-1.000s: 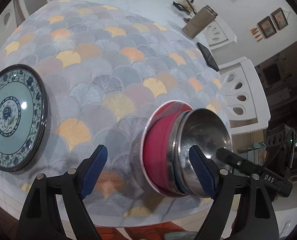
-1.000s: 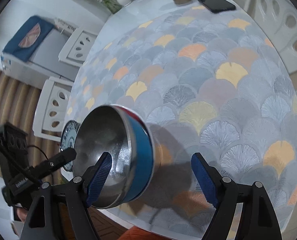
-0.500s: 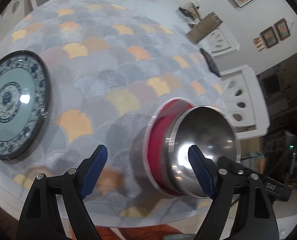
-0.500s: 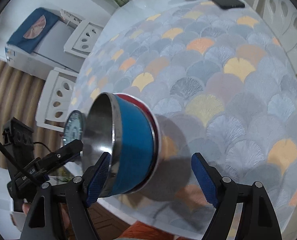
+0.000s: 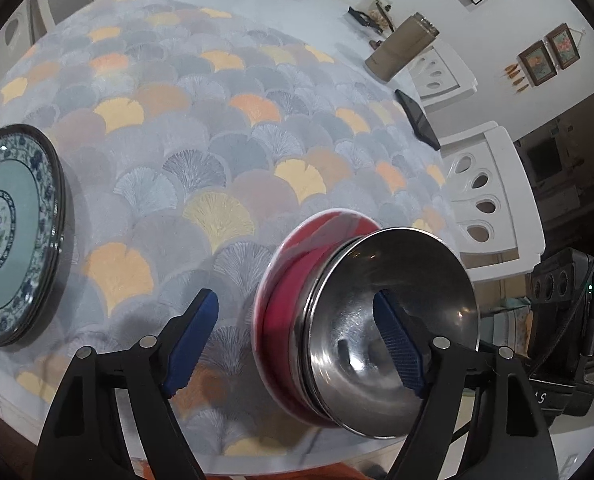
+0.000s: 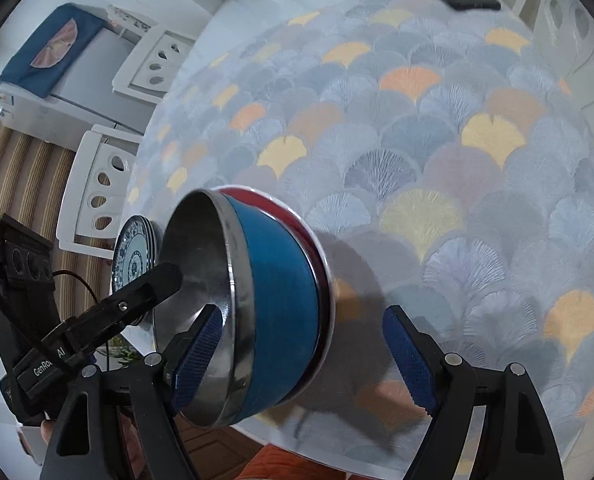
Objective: Organize plates and bowls
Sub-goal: 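Grasp the rim of the nested bowl stack with both tools, then lift the bowl stack with both tools and carry it to the blue-and-white plates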
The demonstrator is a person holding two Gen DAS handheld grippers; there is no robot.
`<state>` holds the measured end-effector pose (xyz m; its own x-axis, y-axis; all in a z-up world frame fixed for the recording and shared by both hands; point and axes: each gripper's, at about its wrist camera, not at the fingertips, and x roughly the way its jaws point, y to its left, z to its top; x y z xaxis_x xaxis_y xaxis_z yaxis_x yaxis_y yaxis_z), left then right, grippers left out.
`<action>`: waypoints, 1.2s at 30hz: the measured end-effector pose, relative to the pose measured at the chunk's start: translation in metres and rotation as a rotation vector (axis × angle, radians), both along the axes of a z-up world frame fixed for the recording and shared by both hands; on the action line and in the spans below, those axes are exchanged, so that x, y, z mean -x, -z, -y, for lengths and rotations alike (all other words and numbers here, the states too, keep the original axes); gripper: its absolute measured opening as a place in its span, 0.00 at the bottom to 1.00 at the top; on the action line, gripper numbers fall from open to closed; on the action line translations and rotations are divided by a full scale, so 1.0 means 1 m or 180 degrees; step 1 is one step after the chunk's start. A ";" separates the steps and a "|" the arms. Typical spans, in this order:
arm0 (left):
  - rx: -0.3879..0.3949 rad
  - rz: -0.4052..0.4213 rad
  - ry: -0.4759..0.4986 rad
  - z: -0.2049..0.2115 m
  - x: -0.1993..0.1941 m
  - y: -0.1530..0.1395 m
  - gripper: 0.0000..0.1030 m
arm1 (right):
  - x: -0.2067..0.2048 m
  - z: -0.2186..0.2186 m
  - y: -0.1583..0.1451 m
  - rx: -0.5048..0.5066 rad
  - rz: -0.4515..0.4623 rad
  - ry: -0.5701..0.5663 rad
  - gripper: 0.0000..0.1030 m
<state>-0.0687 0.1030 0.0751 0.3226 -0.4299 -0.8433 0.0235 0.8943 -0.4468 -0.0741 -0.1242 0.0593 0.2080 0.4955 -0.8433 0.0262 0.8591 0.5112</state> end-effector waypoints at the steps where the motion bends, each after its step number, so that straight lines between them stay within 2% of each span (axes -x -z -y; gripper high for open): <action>1: -0.0002 -0.0011 0.0002 0.000 0.000 0.002 0.75 | 0.000 -0.001 0.002 0.0004 -0.0015 -0.0003 0.78; 5: -0.0012 -0.0068 0.0036 0.002 -0.002 0.010 0.69 | -0.004 -0.008 0.006 0.0067 -0.0037 -0.0015 0.78; 9: -0.0065 -0.0100 0.0082 0.004 -0.005 0.015 0.56 | -0.006 -0.014 0.010 0.0106 -0.0032 -0.0023 0.77; 11: -0.0076 -0.0110 0.0130 0.005 -0.006 0.017 0.47 | -0.007 -0.018 0.013 0.0095 -0.0052 -0.0013 0.70; 13: -0.0050 -0.0138 0.0210 0.007 -0.006 0.019 0.40 | -0.009 -0.021 0.017 0.0072 -0.0120 -0.0001 0.57; 15: -0.0013 -0.0126 0.0259 0.008 -0.006 0.019 0.37 | -0.010 -0.022 0.020 0.0057 -0.0149 0.0054 0.55; 27: 0.0179 -0.0135 0.0410 0.003 -0.011 0.025 0.37 | -0.008 -0.023 0.020 0.0069 -0.0088 0.0185 0.56; 33: 0.0111 -0.0090 0.0447 0.004 -0.009 0.020 0.35 | -0.008 -0.030 0.014 0.0193 -0.0022 0.0130 0.54; 36: 0.0039 -0.0042 0.0435 0.002 -0.008 0.014 0.35 | -0.008 -0.033 0.013 0.0156 -0.0062 0.0174 0.53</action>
<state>-0.0609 0.1014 0.0609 0.2491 -0.4794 -0.8415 0.1387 0.8776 -0.4589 -0.0662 -0.0912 0.0466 0.2169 0.4419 -0.8705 0.0833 0.8801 0.4675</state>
